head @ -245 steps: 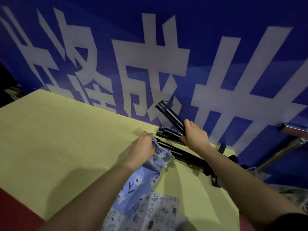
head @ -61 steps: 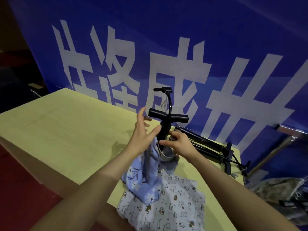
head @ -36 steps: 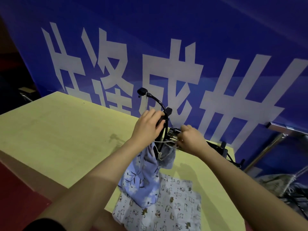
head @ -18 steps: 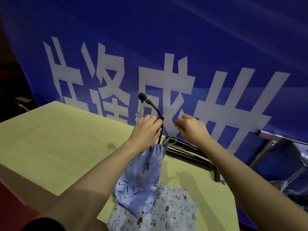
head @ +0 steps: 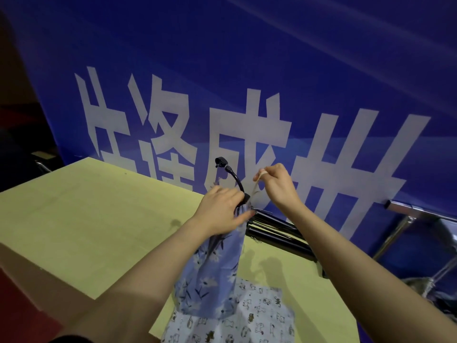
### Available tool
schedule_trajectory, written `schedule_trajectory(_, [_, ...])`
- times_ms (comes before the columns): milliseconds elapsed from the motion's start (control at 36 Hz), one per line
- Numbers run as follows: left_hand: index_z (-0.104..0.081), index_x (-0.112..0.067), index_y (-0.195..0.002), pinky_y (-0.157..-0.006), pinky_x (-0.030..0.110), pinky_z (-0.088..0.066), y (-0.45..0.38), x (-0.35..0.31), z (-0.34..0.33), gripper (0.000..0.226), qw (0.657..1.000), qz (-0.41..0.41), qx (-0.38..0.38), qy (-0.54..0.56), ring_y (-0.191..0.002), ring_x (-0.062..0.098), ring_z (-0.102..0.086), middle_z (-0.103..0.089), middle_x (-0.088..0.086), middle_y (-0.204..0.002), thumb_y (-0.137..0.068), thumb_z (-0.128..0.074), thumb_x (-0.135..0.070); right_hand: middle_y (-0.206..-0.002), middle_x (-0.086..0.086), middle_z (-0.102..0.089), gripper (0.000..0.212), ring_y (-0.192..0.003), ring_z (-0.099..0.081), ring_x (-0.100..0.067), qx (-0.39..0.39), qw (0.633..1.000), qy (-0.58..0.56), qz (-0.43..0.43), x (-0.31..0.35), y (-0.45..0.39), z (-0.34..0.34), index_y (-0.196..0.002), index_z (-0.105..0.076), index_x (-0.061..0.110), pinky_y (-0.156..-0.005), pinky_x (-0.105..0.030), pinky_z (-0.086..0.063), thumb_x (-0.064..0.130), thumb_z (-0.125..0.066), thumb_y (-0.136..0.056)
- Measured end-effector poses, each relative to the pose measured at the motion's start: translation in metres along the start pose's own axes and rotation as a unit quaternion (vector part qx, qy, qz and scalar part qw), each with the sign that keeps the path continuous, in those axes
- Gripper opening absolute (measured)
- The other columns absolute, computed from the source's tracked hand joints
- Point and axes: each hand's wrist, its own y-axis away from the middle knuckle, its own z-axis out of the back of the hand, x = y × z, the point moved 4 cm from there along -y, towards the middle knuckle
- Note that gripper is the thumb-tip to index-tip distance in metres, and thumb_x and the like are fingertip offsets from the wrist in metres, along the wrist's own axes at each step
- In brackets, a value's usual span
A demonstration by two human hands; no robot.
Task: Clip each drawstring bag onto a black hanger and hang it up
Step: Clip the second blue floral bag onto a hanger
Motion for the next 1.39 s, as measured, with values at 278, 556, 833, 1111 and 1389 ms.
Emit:
schedule_trajectory(278, [-0.061, -0.01, -0.092, -0.06, 0.03, -0.033, 0.007, 0.004, -0.017, 0.027, 0.997, 0.046, -0.046, 0.035, -0.073, 0.035, -0.059, -0.061, 0.009, -0.089, -0.092, -0.055, -0.037, -0.085, -0.017, -0.066, 0.034, -0.079, -0.065, -0.029, 0.082, 0.949, -0.265, -0.149, -0.019, 0.015, -0.01, -0.075, -0.055, 0.008, -0.079, -0.039, -0.055, 0.008, -0.031, -0.099])
schedule_trajectory(556, [-0.054, -0.012, -0.063, -0.036, 0.017, -0.032, 0.006, 0.002, -0.012, 0.035, 0.995, -0.029, -0.098, 0.001, -0.052, 0.018, -0.054, -0.053, 0.001, -0.058, -0.061, -0.086, -0.025, -0.064, -0.01, -0.057, 0.033, -0.054, -0.052, -0.019, 0.106, 0.948, -0.246, -0.171, -0.03, 0.013, -0.024, -0.075, -0.056, 0.007, -0.053, -0.026, -0.039, 0.005, -0.028, -0.092])
schedule_trajectory(833, [-0.053, -0.01, -0.062, -0.037, 0.019, -0.035, 0.007, 0.017, -0.011, 0.037, 0.99, -0.028, -0.136, 0.008, -0.054, 0.02, -0.055, -0.054, 0.003, -0.06, -0.059, -0.089, -0.02, -0.084, -0.006, -0.063, 0.016, -0.073, -0.058, -0.019, 0.196, 0.978, 0.014, -0.067, -0.034, 0.016, -0.027, -0.099, -0.066, 0.01, -0.065, -0.025, -0.045, 0.02, -0.06, -0.088])
schedule_trajectory(1111, [-0.057, -0.009, -0.065, -0.038, 0.02, -0.039, 0.004, 0.021, -0.01, 0.031, 0.987, -0.035, -0.158, 0.0, -0.056, 0.021, -0.055, -0.055, 0.004, -0.061, -0.061, -0.087, -0.015, -0.082, -0.009, -0.071, 0.015, -0.075, -0.066, -0.023, 0.179, 0.977, 0.109, -0.031, -0.045, 0.006, -0.029, -0.086, -0.074, 0.009, -0.069, -0.037, -0.055, 0.023, -0.068, -0.086])
schedule_trajectory(1389, [-0.056, -0.006, -0.07, -0.036, 0.028, -0.046, -0.015, 0.027, 0.012, 0.024, 0.981, -0.049, -0.185, -0.016, -0.059, 0.023, -0.053, -0.054, 0.007, -0.066, -0.071, -0.08, -0.01, -0.056, -0.002, -0.049, 0.04, -0.051, -0.04, -0.011, -0.004, 1.0, -0.001, -0.031, -0.032, -0.011, 0.002, -0.076, -0.069, 0.008, -0.057, -0.026, -0.039, 0.037, -0.05, -0.096])
